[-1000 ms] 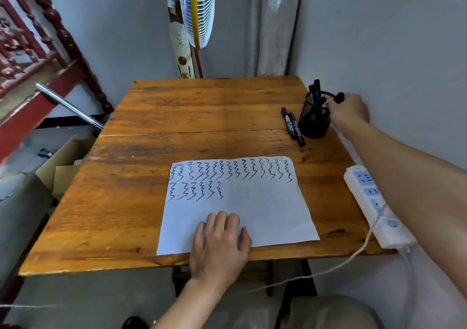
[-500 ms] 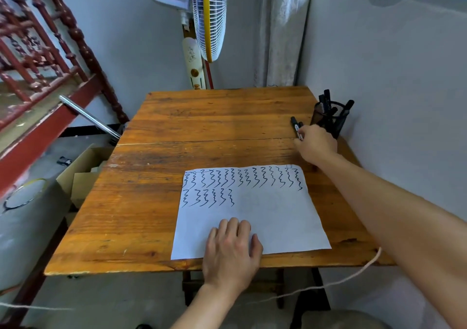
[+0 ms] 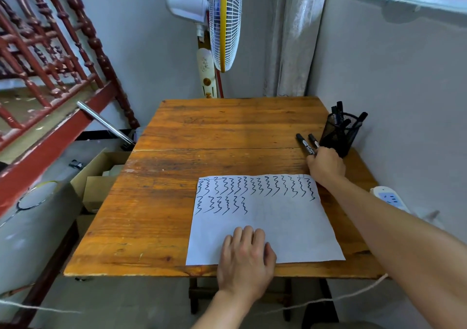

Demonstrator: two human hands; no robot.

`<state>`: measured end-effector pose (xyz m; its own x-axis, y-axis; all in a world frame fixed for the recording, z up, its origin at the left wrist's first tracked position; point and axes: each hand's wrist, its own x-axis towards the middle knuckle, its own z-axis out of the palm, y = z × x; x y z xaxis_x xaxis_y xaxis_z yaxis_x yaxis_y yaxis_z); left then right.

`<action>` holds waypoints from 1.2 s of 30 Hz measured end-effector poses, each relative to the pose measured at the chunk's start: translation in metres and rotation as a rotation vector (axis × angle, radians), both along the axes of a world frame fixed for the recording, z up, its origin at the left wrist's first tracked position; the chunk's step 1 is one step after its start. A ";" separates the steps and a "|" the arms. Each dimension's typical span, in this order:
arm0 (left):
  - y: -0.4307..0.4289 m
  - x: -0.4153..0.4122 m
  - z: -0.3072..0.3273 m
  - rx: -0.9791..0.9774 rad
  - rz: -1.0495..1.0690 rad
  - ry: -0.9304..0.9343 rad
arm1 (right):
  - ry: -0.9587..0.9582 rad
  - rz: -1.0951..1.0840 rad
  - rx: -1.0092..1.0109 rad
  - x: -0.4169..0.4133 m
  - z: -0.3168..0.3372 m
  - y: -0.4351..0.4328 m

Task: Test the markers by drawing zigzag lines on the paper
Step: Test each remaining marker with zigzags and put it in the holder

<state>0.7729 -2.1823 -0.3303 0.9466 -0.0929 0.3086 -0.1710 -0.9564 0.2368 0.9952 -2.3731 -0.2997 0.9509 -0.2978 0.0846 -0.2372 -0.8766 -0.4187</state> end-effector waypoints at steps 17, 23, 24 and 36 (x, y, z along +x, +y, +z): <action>0.025 -0.073 0.053 -0.562 -0.078 0.030 | -0.233 0.341 0.665 -0.253 0.099 0.014; 0.034 -0.132 0.066 -0.610 -0.128 0.057 | -0.112 0.357 0.844 -0.311 0.094 0.018; 0.035 -0.138 0.067 -0.606 -0.142 0.033 | -0.099 0.355 0.866 -0.317 0.095 0.019; 0.030 -0.188 0.089 -0.277 -0.347 -0.172 | 0.146 0.333 1.265 -0.372 0.082 0.056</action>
<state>0.5853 -2.1519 -0.2411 0.8075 -0.2862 0.5158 -0.5279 -0.7408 0.4153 0.6228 -2.3168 -0.2175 0.9703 0.1536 -0.1870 -0.2002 0.0749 -0.9769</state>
